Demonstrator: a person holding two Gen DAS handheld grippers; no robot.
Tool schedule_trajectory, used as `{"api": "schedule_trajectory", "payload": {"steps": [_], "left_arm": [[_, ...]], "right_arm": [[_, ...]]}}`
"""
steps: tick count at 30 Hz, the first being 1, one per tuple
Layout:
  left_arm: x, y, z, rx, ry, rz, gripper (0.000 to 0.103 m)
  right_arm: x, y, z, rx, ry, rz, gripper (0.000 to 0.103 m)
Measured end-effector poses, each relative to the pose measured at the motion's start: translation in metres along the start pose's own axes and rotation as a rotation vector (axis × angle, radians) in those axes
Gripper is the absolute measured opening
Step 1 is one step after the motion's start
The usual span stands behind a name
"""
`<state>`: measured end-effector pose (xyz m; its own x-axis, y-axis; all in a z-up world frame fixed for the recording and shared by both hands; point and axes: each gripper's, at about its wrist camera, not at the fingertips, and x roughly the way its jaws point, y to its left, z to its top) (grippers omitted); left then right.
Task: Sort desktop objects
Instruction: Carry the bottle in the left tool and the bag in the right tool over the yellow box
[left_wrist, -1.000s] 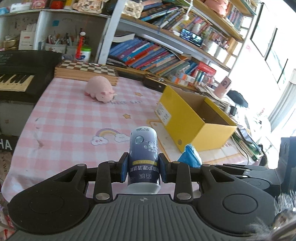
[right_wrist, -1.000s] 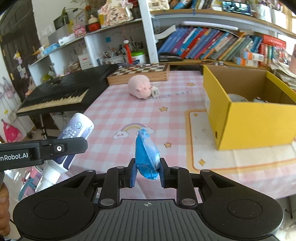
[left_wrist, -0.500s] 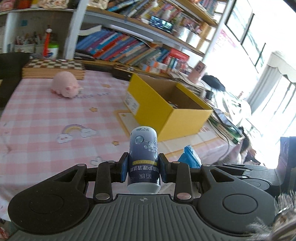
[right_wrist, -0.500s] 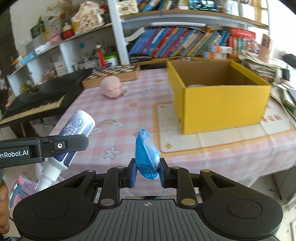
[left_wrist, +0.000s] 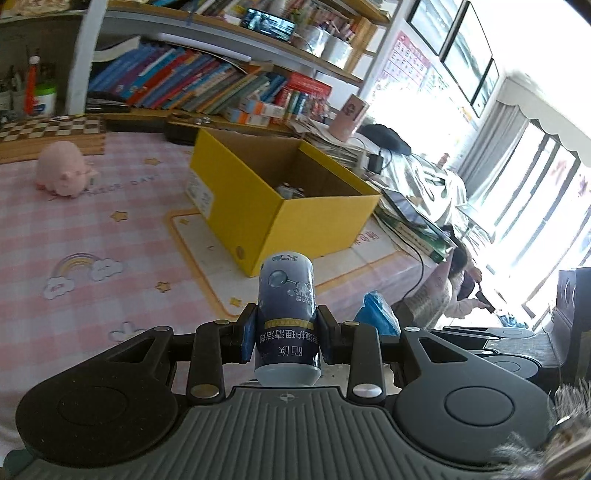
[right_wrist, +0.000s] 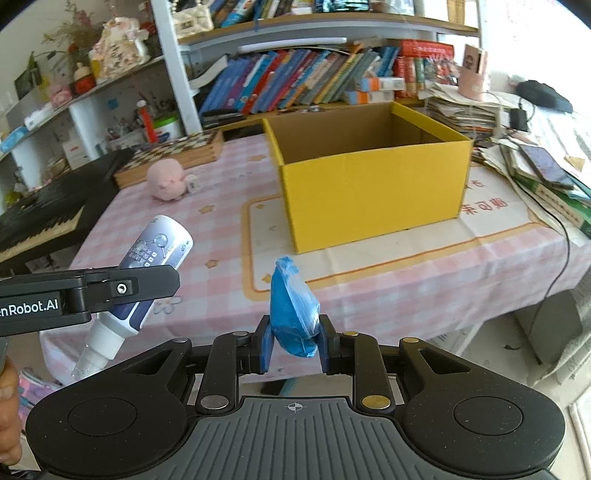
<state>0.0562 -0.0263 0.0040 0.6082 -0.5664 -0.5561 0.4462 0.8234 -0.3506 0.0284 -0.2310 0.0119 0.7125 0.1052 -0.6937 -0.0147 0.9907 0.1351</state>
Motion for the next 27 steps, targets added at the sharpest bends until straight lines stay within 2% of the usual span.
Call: {"api": "schedule_trajectory", "payload": {"steps": [5,15,21,27], "left_arm": [[0.014,-0.012,0.007,0.017,0.003,-0.017,0.031],[0.040,-0.034,0.026,0.026,-0.017,0.004,0.031],[0.052,-0.047,0.044,0.011,-0.054,0.019,0.031],[0.066,-0.060,0.072,-0.005,-0.117,0.018,0.031]], "right_arm": [[0.000,-0.020,0.005,0.023,0.001,-0.014,0.024],[0.011,-0.054,0.029,0.020,-0.003,0.004,0.024],[0.020,-0.073,0.049,-0.016,-0.019,0.036,0.024],[0.024,-0.092,0.079,-0.067,-0.072,0.070,0.024]]}}
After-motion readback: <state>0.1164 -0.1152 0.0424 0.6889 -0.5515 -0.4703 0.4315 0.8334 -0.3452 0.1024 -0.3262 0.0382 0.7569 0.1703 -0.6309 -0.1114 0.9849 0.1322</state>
